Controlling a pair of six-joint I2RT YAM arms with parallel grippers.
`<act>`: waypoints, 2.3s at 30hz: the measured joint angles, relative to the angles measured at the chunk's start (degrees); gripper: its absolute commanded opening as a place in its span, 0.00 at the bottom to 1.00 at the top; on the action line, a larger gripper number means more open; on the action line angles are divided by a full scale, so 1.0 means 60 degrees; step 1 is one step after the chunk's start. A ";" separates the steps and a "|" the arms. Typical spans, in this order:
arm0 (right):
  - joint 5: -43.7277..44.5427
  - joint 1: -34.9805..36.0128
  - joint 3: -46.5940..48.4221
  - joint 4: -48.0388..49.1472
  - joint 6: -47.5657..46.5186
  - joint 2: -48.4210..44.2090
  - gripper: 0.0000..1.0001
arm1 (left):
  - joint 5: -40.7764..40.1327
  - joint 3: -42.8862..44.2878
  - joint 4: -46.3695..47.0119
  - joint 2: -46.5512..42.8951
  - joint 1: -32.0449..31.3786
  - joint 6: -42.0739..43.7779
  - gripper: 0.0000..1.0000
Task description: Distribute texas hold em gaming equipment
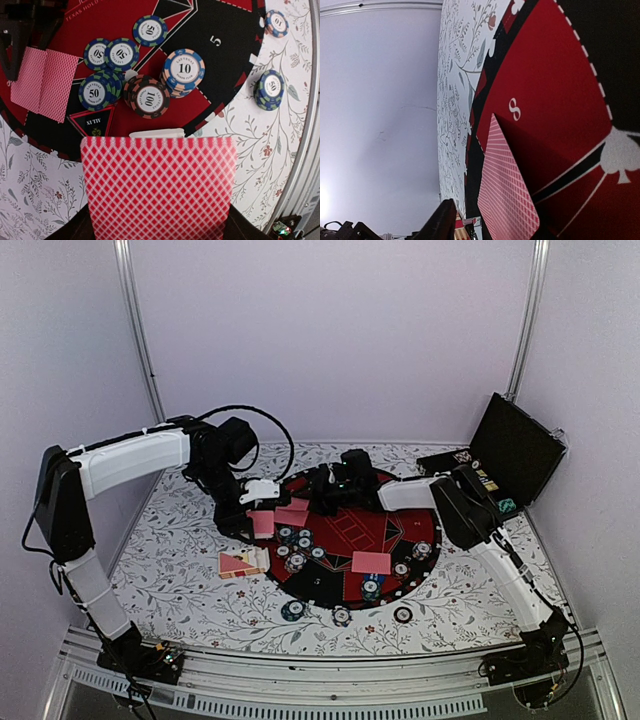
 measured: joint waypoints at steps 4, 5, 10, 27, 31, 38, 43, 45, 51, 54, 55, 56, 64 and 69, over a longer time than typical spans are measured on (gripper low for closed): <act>0.0295 0.0015 -0.0135 -0.0630 -0.0637 -0.0390 0.58 | 0.0026 0.0000 -0.0004 0.0000 0.0004 0.0000 0.13; 0.0433 0.0022 -0.0215 -0.0852 -0.0816 -0.0535 0.59 | 0.0029 0.0000 0.0000 0.0000 0.0004 0.0000 0.13; 0.0965 0.0058 -0.1275 -0.1905 -0.1555 -0.1617 0.70 | 0.0029 0.0000 0.0004 0.0000 0.0004 -0.0015 0.13; 0.1479 0.0022 -0.3351 -0.2801 -0.2291 -0.3672 0.79 | 0.0026 -0.0007 -0.0007 0.0000 0.0004 -0.0036 0.13; 0.1483 -0.0033 -0.2841 -0.3002 -0.2331 -0.3512 0.78 | 0.0026 -0.0007 -0.0011 0.0000 0.0004 -0.0040 0.13; 0.1810 -0.0138 -0.1519 -0.3180 -0.2546 -0.2539 0.78 | 0.0026 -0.0007 -0.0033 0.0000 0.0004 -0.0044 0.13; 0.2062 -0.0182 -0.1147 -0.3351 -0.2699 -0.2080 0.78 | 0.0022 -0.0007 -0.0051 0.0000 0.0007 -0.0040 0.12; 0.2240 -0.0193 -0.1115 -0.3417 -0.2765 -0.2080 0.78 | 0.0026 -0.0007 -0.0058 0.0000 0.0007 -0.0040 0.12; 0.2299 -0.0146 -0.1082 -0.3472 -0.2914 -0.2062 0.78 | 0.0026 -0.0007 -0.0062 0.0000 0.0007 -0.0036 0.12; 0.2291 -0.0062 -0.0674 -0.3679 -0.3016 -0.1847 0.78 | 0.0026 -0.0007 -0.0062 0.0000 0.0007 -0.0036 0.12; 0.2284 -0.0040 -0.0492 -0.3716 -0.3049 -0.1741 0.78 | 0.0029 -0.0007 -0.0058 0.0000 0.0007 -0.0040 0.12; 0.2273 -0.0007 -0.0357 -0.3723 -0.3078 -0.1647 0.78 | 0.0029 -0.0007 -0.0062 0.0000 0.0007 -0.0040 0.12; 0.1927 0.0186 -0.0098 -0.3552 -0.3013 -0.1410 0.77 | 0.0022 -0.0007 -0.0069 0.0000 0.0007 -0.0036 0.12; 0.1392 0.0237 -0.0168 -0.3340 -0.2769 -0.1392 0.78 | 0.0026 -0.0007 -0.0076 0.0000 0.0007 -0.0040 0.12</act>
